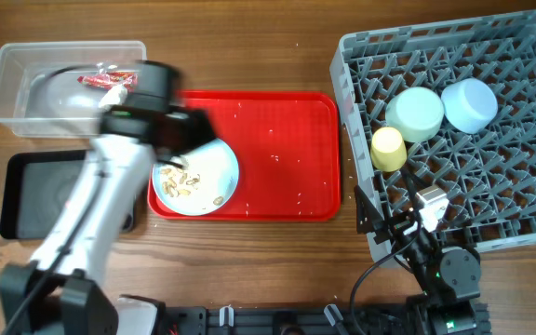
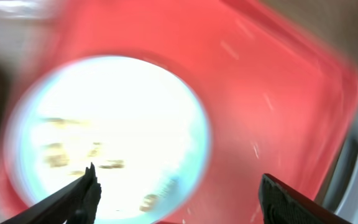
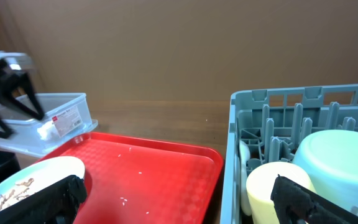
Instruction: Sort waste into correct bins and load items into the dishwasher rack
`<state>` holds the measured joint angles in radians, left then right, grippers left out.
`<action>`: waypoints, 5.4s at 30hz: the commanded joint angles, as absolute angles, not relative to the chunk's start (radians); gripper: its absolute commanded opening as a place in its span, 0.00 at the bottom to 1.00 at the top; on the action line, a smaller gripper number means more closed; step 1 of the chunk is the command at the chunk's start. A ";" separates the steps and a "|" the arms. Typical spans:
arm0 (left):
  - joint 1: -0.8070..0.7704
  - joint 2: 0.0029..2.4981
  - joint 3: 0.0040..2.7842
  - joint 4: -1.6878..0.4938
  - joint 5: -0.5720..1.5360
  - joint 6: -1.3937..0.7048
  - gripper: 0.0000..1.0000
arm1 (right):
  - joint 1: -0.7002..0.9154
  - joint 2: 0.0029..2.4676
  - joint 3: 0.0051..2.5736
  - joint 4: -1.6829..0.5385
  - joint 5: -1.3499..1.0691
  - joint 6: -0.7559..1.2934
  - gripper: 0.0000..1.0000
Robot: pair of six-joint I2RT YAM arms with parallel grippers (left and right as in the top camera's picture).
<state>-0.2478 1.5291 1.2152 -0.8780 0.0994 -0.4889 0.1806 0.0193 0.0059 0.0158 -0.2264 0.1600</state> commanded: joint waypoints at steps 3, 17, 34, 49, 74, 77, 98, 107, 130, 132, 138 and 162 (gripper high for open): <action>-0.507 1.712 1.219 -0.850 -0.138 -0.417 0.63 | 0.179 0.007 0.005 0.020 -0.214 0.172 1.00; -0.558 1.918 1.219 -0.739 -0.170 -0.478 0.04 | 0.179 0.007 0.005 0.020 -0.214 0.171 1.00; -0.559 1.992 1.215 -0.701 -0.173 -0.462 0.04 | 0.179 0.007 0.005 0.020 -0.214 0.171 1.00; -0.550 1.804 1.542 -1.115 -0.230 -0.570 0.04 | 0.179 0.007 0.005 0.020 -0.214 0.172 1.00; 0.108 1.668 1.542 -1.313 0.310 -0.239 0.04 | 0.179 0.007 0.005 0.020 -0.214 0.172 1.00; 0.213 1.635 1.542 -1.315 0.432 -0.155 0.04 | 0.179 0.007 0.005 0.020 -0.214 0.172 1.00; 0.955 1.530 1.391 -1.631 1.197 0.708 0.04 | 0.179 0.009 0.005 0.019 -0.214 0.172 1.00; 0.977 1.530 1.371 -1.684 1.210 0.809 0.04 | 0.179 0.009 0.005 0.019 -0.214 0.172 1.00; -0.311 1.608 1.355 -0.023 0.871 -0.625 0.04 | 0.179 0.009 0.005 0.019 -0.214 0.172 1.00; -0.424 1.686 1.355 0.249 0.755 -0.816 0.04 | 0.179 0.009 0.005 0.019 -0.214 0.172 1.00; -0.626 1.899 1.355 0.630 0.476 -1.194 0.04 | 0.179 0.009 0.005 0.019 -0.214 0.171 1.00; -0.444 1.845 1.355 0.241 0.414 -0.967 1.00 | 0.179 0.009 0.005 0.019 -0.214 0.172 1.00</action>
<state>-0.5079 1.9762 1.3567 0.3569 0.3912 -1.1172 0.1806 0.0162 0.0063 0.0154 -0.2230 0.1604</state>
